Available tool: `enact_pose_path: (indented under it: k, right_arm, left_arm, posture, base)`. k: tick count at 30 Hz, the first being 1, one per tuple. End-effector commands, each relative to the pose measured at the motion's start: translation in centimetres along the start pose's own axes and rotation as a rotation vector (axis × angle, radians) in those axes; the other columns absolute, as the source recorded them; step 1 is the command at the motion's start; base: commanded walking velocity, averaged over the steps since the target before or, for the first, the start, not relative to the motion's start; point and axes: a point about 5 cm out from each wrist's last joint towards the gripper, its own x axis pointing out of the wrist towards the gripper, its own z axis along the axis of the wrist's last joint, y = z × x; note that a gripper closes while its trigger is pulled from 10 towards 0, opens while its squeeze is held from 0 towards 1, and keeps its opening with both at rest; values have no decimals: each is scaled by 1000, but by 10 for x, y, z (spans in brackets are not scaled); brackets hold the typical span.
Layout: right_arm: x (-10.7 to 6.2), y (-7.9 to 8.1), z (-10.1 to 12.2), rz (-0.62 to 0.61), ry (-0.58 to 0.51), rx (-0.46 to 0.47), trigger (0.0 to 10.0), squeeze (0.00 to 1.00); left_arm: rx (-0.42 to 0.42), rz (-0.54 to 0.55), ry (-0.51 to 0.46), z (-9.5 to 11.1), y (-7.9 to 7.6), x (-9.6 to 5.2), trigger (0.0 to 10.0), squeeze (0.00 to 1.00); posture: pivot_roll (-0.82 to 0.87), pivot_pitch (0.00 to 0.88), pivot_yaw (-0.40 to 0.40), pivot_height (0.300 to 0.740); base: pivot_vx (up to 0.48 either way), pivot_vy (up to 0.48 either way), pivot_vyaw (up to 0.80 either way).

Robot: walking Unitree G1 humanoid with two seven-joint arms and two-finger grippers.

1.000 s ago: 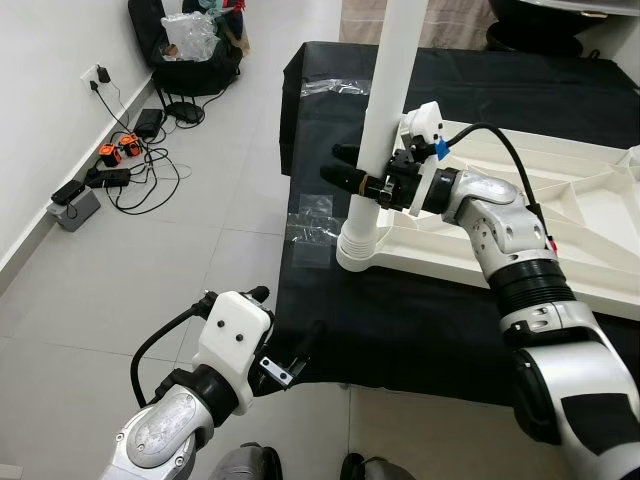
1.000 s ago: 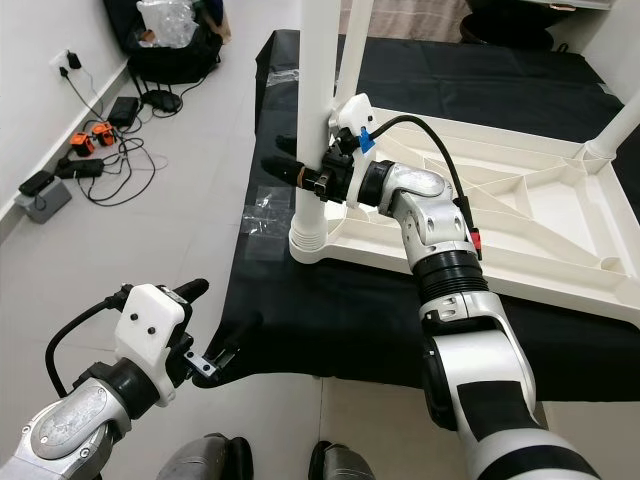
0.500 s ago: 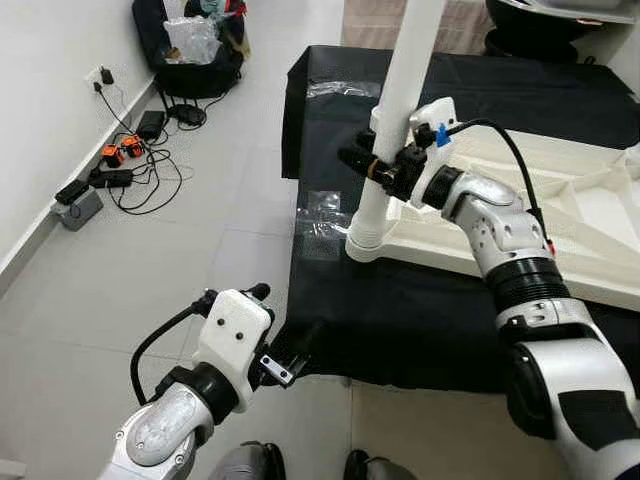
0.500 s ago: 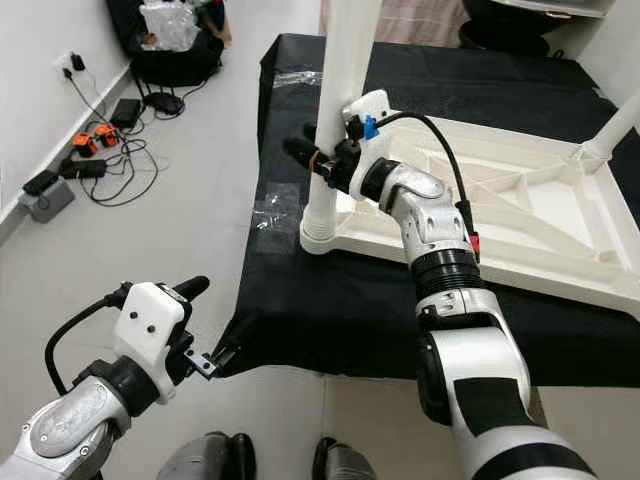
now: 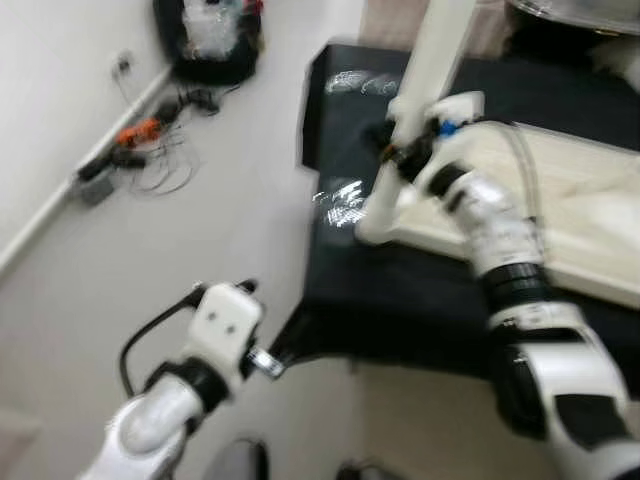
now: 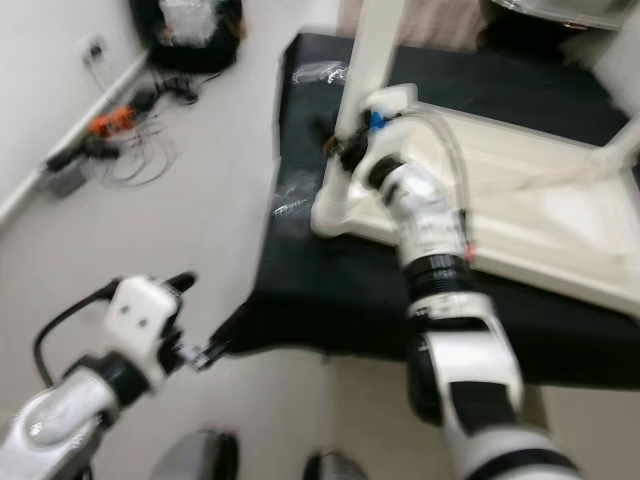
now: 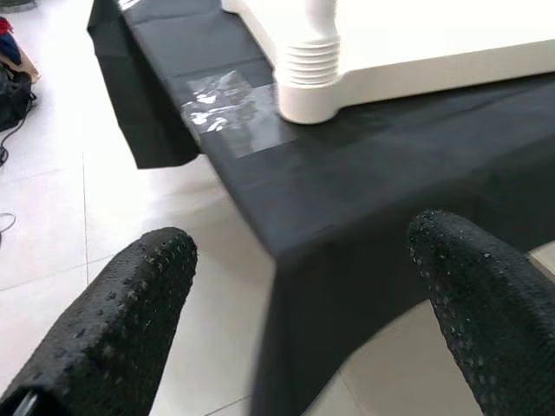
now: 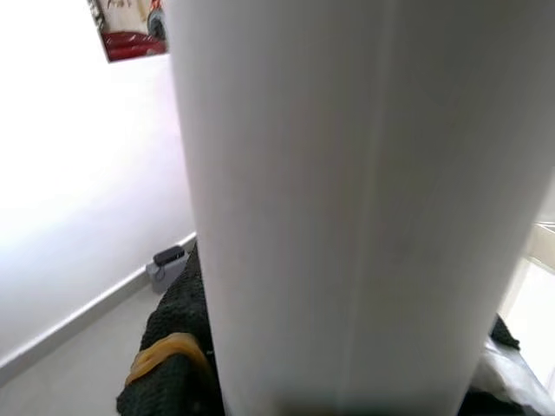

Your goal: Building children table

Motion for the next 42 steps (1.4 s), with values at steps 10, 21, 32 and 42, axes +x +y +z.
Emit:
enact_pose_path:
  k: [10,21,32,42]
  right_arm:
    - [-13,-18,-40,-255,156,21,10000,0]
    - [-7,19,-33,-191,64,-144,10000,0]
    - [-6,22,-43,-468,143,-44,10000,0]
    - [-12,11,-40,-654,149,-22,10000,0]
  left_arm:
    - [-11,-9,7,-2,-2,0,10000,0]
    - [0,-3,-2,-1,0,3,10000,0]
    - [13,8,-10,0,5,5,10000,0]
    - [23,15,-13,0,8,6,10000,0]
  posture:
    - [107,186,-57,740]
    - [100,168,-58,740]
    - [101,173,-66,740]
    - [102,179,-69,740]
  base:
    - [0,0,0]
    - [0,0,0]
    - [0,0,0]
    - [0,0,0]
